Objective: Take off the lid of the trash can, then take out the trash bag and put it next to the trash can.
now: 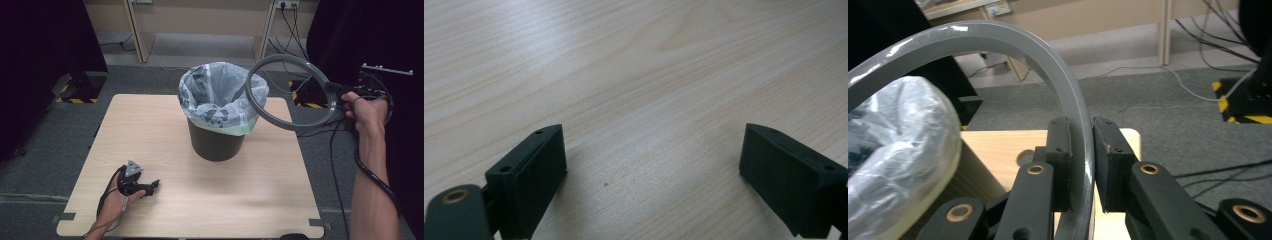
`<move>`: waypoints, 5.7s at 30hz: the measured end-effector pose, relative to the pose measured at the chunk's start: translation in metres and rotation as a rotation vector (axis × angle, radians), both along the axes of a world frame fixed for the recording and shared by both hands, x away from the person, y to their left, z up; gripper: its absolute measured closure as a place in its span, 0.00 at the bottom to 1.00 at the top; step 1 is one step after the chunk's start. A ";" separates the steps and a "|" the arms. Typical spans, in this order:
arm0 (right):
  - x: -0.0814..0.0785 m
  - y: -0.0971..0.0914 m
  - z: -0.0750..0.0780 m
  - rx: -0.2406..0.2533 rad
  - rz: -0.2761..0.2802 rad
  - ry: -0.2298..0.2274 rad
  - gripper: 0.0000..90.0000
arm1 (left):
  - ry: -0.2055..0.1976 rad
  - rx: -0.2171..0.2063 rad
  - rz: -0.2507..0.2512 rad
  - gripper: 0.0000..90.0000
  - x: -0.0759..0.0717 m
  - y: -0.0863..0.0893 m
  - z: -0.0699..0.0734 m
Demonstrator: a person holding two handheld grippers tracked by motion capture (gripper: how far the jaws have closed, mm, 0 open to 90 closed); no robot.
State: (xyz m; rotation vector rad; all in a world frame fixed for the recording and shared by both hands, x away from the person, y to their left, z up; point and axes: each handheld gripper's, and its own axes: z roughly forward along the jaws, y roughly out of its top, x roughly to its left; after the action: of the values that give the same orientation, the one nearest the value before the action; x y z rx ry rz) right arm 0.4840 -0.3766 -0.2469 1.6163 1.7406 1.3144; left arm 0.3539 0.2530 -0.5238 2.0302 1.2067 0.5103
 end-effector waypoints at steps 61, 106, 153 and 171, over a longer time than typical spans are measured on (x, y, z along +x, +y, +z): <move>0.007 -0.011 -0.198 -0.230 -0.179 0.323 0.88 | 0.000 0.000 0.003 0.12 0.000 0.000 0.000; -0.005 0.050 -0.190 -0.047 -0.110 0.116 0.36 | 0.000 0.002 0.006 0.12 -0.001 0.000 0.000; 0.020 0.135 -0.036 -0.006 0.147 -0.066 0.29 | 0.000 0.000 0.006 0.12 0.000 0.000 0.000; 0.048 0.172 -0.042 -0.019 0.196 0.009 0.38 | 0.000 0.000 0.006 0.12 0.000 0.000 0.000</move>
State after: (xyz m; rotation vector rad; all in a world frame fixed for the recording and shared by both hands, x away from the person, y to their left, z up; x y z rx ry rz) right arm 0.5319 -0.2049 -0.2889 1.4737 1.9523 1.3748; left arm 0.3534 0.2528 -0.5238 2.0274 1.2133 0.5130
